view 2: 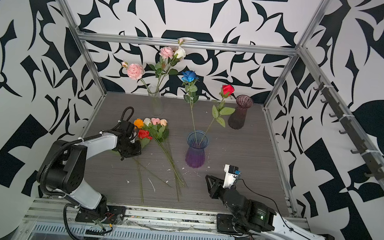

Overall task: Arrange the flowers into the vase
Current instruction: 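Grasp the stem of the large red rose with the left gripper, then lift the large red rose with the left gripper toward the vase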

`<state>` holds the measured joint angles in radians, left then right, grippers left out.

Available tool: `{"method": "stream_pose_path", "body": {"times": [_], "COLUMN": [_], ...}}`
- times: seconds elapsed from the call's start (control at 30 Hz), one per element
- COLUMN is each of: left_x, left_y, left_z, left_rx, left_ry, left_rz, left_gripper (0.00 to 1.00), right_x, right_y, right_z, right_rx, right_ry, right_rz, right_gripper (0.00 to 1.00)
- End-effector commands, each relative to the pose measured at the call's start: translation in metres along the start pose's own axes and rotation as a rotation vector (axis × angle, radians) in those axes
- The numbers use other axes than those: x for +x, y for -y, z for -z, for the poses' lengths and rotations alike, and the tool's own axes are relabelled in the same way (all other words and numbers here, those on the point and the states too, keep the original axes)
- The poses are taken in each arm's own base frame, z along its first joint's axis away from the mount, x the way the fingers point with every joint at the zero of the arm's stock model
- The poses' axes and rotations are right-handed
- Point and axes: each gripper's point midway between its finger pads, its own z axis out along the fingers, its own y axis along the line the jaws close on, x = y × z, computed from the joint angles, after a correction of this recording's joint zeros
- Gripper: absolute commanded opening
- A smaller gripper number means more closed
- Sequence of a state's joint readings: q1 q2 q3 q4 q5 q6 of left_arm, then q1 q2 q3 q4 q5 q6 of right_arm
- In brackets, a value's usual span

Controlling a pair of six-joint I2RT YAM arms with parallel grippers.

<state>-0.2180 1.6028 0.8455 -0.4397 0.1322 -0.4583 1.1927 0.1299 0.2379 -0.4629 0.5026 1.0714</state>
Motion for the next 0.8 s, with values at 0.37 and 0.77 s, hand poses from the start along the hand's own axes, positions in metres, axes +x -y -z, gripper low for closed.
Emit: {"method": "stream_pose_path", "body": {"times": [0.37,0.77], "left_x": [-0.002,-0.026], "left_y": [0.010,0.030], "left_z": [0.006,0.098], "left_rx": [0.048,0.194], "left_ry": [-0.003,0.387], "left_rz": [-0.020,0.045], "left_gripper": [0.03,0.00], "right_x": [-0.005,-0.005], "right_y": [0.000,0.000], "right_z": [0.001,0.001], "right_rx": [0.006,0.007], "right_ry": [0.025,0.022], "right_rz": [-0.006,-0.008], "right_gripper": [0.32,0.32]}}
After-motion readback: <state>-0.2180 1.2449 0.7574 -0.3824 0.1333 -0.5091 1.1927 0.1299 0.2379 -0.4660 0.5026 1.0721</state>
